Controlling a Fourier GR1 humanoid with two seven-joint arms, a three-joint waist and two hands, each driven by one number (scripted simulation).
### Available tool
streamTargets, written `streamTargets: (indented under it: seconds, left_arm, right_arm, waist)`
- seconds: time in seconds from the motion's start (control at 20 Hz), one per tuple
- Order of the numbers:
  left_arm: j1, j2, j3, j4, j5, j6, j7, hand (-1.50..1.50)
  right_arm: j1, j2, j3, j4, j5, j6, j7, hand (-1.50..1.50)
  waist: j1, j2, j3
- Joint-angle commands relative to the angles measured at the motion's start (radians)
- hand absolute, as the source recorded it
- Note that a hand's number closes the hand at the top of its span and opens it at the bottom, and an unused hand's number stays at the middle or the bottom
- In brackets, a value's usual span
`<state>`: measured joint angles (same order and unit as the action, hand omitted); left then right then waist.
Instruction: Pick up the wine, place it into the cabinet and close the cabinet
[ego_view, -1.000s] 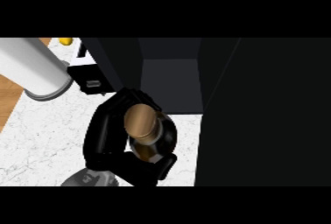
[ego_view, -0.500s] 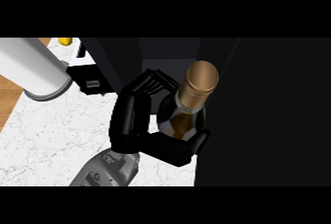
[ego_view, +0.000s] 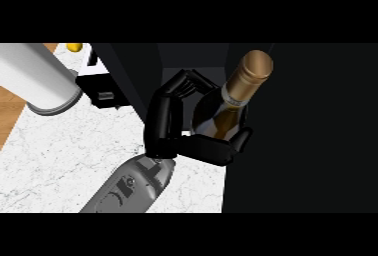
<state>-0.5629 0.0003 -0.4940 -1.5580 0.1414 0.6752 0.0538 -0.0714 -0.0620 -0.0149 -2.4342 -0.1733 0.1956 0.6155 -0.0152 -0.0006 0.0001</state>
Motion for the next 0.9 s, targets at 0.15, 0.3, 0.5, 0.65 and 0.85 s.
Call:
streamTargets:
  seconds: [0.15,0.3,0.5,0.65,0.85]
  left_arm:
    - [0.006,0.0,0.026,0.116,0.13,-0.004,-0.148,1.5]
    - [0.033,0.0,0.013,0.047,0.115,0.02,-0.112,1.5]
    - [0.012,0.0,0.007,0.201,0.205,0.015,-0.268,1.5]
    - [0.098,0.0,-0.079,0.232,0.194,0.037,-0.357,1.5]
    - [0.063,0.006,0.013,0.292,0.121,-0.025,-0.336,1.5]
  right_arm:
    - [-0.03,-0.023,-0.009,-0.15,-0.101,-0.032,0.128,-1.5]
    - [0.017,-0.021,-0.051,-0.108,-0.123,-0.005,0.054,-1.5]
    - [0.011,-0.026,-0.059,-0.151,-0.142,-0.022,0.093,-1.5]
    - [-0.039,-0.015,0.005,-0.136,-0.075,-0.031,0.095,-1.5]
    - [0.015,-0.019,-0.015,-0.171,-0.086,-0.036,0.109,-1.5]
  waist:
    - [-0.007,0.002,-0.001]
    - [0.005,0.0,0.0]
    - [-0.007,0.001,0.0]
    - [-0.006,0.001,-0.001]
    - [0.0,0.0,0.0]
